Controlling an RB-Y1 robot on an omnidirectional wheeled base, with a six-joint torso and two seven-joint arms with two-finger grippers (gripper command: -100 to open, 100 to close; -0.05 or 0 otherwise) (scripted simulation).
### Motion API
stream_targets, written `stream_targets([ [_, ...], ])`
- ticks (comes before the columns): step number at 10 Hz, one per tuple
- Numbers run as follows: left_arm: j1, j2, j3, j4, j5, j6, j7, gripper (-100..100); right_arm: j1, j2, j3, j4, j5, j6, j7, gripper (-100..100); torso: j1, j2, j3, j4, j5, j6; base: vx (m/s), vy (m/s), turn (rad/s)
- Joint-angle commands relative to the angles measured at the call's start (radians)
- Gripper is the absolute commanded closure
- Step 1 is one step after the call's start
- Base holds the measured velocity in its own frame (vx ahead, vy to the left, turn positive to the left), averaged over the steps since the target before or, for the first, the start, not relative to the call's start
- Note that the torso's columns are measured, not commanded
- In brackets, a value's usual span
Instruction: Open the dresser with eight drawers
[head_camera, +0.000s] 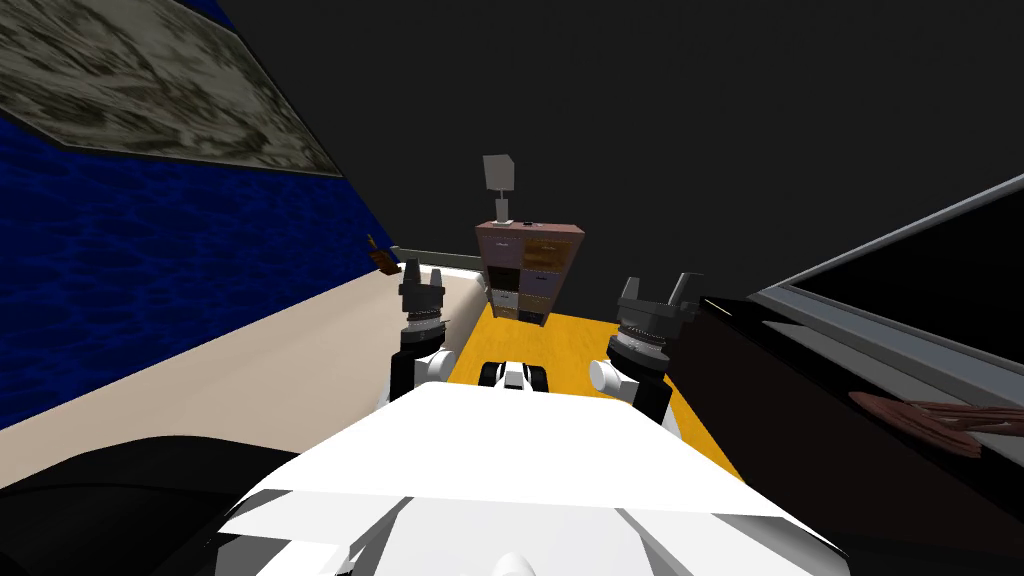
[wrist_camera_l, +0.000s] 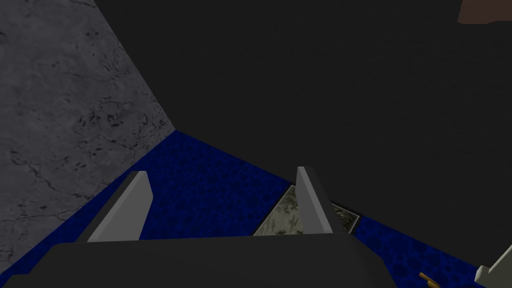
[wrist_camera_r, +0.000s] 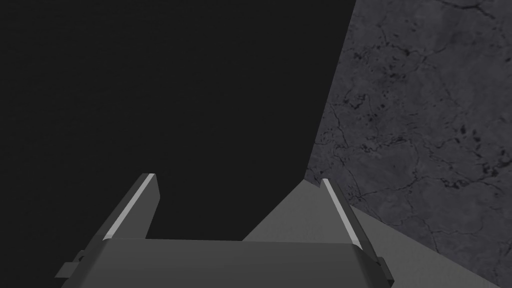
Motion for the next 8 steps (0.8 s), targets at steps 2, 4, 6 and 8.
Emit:
stream_targets([
  [2,-0.002,0.048,0.001,-0.003,0.005,0.019,0.002,-100,0.000,0.000,0.000,0.000,0.000,0.000,0.000,0,0.000,0.106,-0.217,0.107,0.000,0.000,0.035,-0.013,0.003],
  [4,-0.005,0.085,0.002,-0.007,0.011,0.045,0.005,-100,0.000,0.000,0.000,0.000,0.000,0.000,0.000,0,-0.001,0.117,-0.242,0.119,0.000,0.000,0.070,-0.027,0.004],
  [6,-0.010,0.124,0.005,-0.016,0.024,0.098,0.010,-100,0.000,0.000,0.000,0.000,0.000,0.000,0.000,0,0.000,0.117,-0.243,0.120,0.000,0.000,0.146,-0.043,0.009],
  [8,-0.014,0.139,0.007,-0.023,0.034,0.138,0.014,-100,0.000,0.000,0.000,0.000,0.000,0.000,0.000,0,-0.001,0.119,-0.242,0.120,0.000,0.000,0.141,-0.056,0.006],
])
